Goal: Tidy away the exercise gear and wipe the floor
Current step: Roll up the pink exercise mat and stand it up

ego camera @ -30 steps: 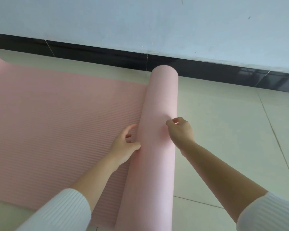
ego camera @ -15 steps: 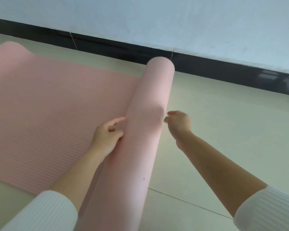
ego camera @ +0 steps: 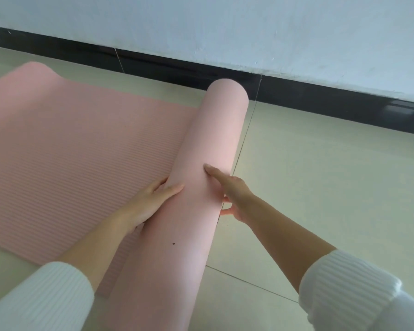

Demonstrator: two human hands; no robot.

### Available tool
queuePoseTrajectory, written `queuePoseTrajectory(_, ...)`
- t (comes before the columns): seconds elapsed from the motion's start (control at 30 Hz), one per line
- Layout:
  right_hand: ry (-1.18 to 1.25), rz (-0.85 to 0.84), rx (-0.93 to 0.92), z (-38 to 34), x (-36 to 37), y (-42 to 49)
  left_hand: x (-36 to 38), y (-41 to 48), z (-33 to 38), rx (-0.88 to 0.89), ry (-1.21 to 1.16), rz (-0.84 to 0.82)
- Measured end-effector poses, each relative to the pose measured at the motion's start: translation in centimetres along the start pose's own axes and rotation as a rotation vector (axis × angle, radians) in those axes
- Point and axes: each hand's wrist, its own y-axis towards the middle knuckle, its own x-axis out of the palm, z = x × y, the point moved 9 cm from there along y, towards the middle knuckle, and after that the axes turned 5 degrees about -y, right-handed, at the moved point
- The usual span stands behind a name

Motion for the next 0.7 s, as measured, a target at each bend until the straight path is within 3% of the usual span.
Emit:
queuePoseTrajectory(0.3,0.014,-0.036,-0.040,1.2,-8.6,-2.6,8.1,-1.7,3.9,0.060,-0.086,-0.078)
queuePoseTrajectory(0.7,0.000,0.208,0.060,9.8,-31.7,-12.0,31.7,-5.0,6.4,0.022,0.045,-0.546)
